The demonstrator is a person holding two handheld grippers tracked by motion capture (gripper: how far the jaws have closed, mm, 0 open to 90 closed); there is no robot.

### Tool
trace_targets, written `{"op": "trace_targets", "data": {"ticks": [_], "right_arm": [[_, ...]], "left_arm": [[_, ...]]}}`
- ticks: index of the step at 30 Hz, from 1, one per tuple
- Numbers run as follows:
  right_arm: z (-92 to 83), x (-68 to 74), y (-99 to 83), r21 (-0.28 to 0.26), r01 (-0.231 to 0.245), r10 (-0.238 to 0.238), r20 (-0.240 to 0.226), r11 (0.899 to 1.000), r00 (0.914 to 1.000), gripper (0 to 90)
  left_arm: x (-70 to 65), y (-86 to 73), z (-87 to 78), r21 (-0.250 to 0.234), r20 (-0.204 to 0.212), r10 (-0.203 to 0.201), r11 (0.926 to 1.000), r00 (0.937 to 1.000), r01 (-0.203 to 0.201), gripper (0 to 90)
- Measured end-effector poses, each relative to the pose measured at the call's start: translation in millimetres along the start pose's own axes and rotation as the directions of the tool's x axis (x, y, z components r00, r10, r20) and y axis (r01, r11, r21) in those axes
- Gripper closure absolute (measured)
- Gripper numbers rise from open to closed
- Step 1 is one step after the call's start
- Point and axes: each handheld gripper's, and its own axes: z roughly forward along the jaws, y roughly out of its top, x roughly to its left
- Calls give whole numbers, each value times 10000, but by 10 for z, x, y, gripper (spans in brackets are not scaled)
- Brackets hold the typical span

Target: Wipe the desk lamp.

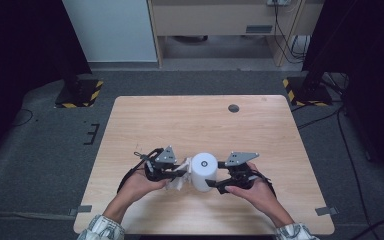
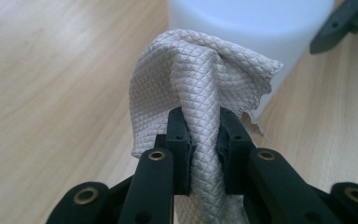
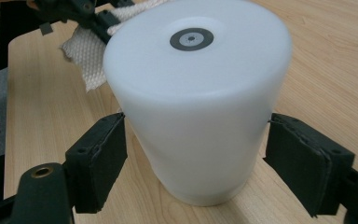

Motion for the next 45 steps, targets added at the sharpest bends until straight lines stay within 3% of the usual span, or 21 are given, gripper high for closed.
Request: {"op": "trace_targets", "data": {"ticks": [8,14,20,24,29,35,45], "right_arm": [[-11,-6,6,-88,-40,41,41,10000,10000,205],[-20,-22,3,-83,-99,100,125,9999,9999,194],[-22,-29,-1,-67,-126,127,118,9999,9998,193],[-25,-30,-4,-53,-126,127,118,9999,9998,195],[-26,-31,-6,-57,-126,126,106,9999,9999,197],[-28,-29,-7,-36,-82,82,130,10000,9999,198],[-53,-36,-18,-96,-208,209,150,9997,9997,147]], "left_arm": [[126,183,-20,-273,-101,54,9996,9999,-57,772],[184,231,91,-262,70,32,9997,10000,-30,772],[241,160,273,242,237,9,9997,9997,-14,772],[274,119,394,218,390,-359,9991,9986,350,772],[273,98,499,839,320,-147,9964,9994,120,772],[253,72,557,1214,176,12,9926,9998,-33,771],[297,96,352,406,-83,-327,9986,9994,330,770]]}}
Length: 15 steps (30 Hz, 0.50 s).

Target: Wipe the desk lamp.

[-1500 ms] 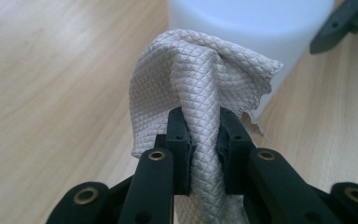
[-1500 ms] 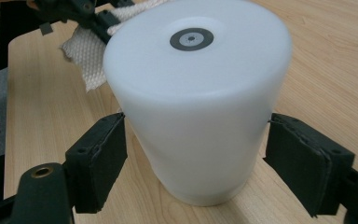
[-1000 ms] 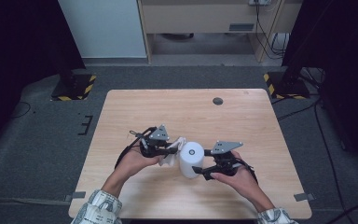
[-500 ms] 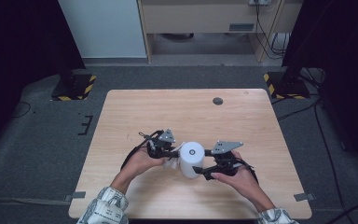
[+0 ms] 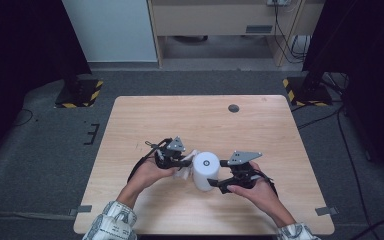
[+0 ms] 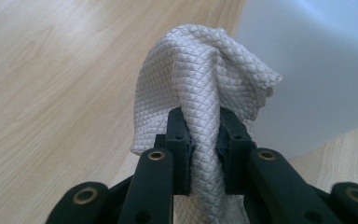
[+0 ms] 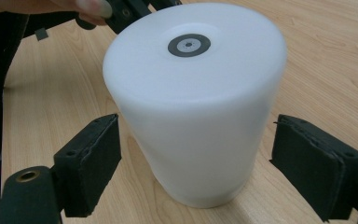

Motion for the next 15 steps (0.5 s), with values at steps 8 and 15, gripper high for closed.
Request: {"op": "trace_targets", "data": {"ticks": [8,15], "right_arm": [[-29,-20,-38,189,41,-43,61,9998,10000,107],[-43,-31,-69,237,12,-16,130,9997,9999,92]], "left_arm": [[48,-7,-146,-378,-203,-231,9990,9995,223,770],[51,26,-296,-717,-363,-267,9971,9990,240,770]]}}
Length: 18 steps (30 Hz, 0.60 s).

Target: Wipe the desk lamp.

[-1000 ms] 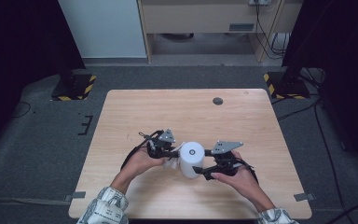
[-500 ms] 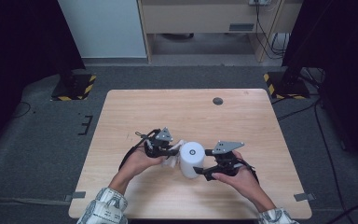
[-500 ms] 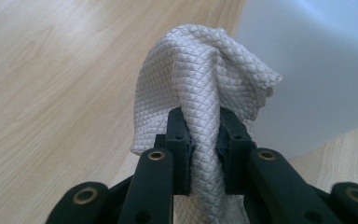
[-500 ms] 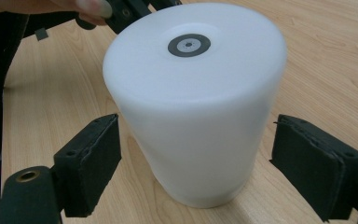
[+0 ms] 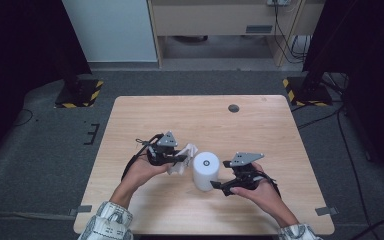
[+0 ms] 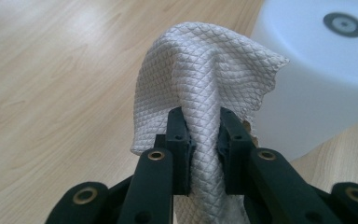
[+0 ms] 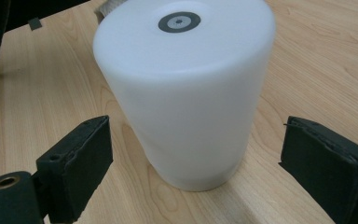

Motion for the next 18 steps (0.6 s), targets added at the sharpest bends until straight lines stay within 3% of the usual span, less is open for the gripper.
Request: {"op": "trace_targets", "data": {"ticks": [9,14,18], "right_arm": [[-35,-39,-33,77,-38,36,149,10000,9999,92],[-63,-68,-54,107,-112,109,230,9999,9997,92],[-86,-86,-70,96,-129,126,307,9999,9994,93]], "left_arm": [[158,-52,-187,-217,-689,-565,9982,9960,551,769],[254,-159,-191,-71,-906,-888,9960,9919,885,769],[310,-221,-187,151,-1352,-1028,9943,9855,1058,767]]}}
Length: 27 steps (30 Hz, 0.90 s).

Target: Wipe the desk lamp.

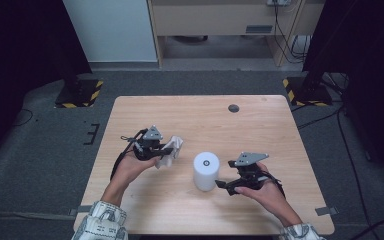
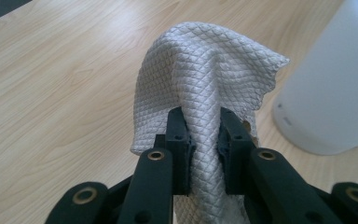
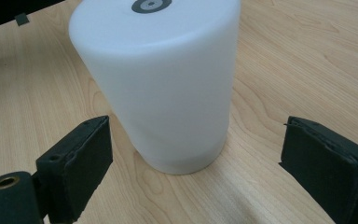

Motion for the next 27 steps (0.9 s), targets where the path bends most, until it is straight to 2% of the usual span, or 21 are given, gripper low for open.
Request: {"op": "trace_targets", "data": {"ticks": [3,5,8,13,23,25,27], "right_arm": [[-12,-23,-7,15,-29,28,73,10000,10000,94],[-18,-38,-14,52,-71,70,148,10000,9999,94],[-25,-64,-26,127,-108,105,226,9999,9997,95],[-45,-109,-47,220,-167,160,348,9996,9993,97],[-49,-185,-88,440,-362,325,818,9984,9961,97],[-50,-197,-94,502,-382,337,871,9980,9956,97],[-53,-209,-101,516,-425,375,946,9978,9948,97]], "left_arm": [[70,-61,5,312,-589,-170,9993,9981,189,765],[131,-128,13,400,-817,-525,9976,9953,559,765],[190,-211,43,803,-1272,-592,9943,9901,697,765],[251,-301,99,870,-1384,-900,9909,9863,1026,765],[235,-313,239,911,-1525,-890,9904,9843,1037,747],[232,-311,272,882,-1649,-943,9900,9818,1099,701],[231,-312,284,708,-1765,-1010,9908,9791,1150,584]]}}
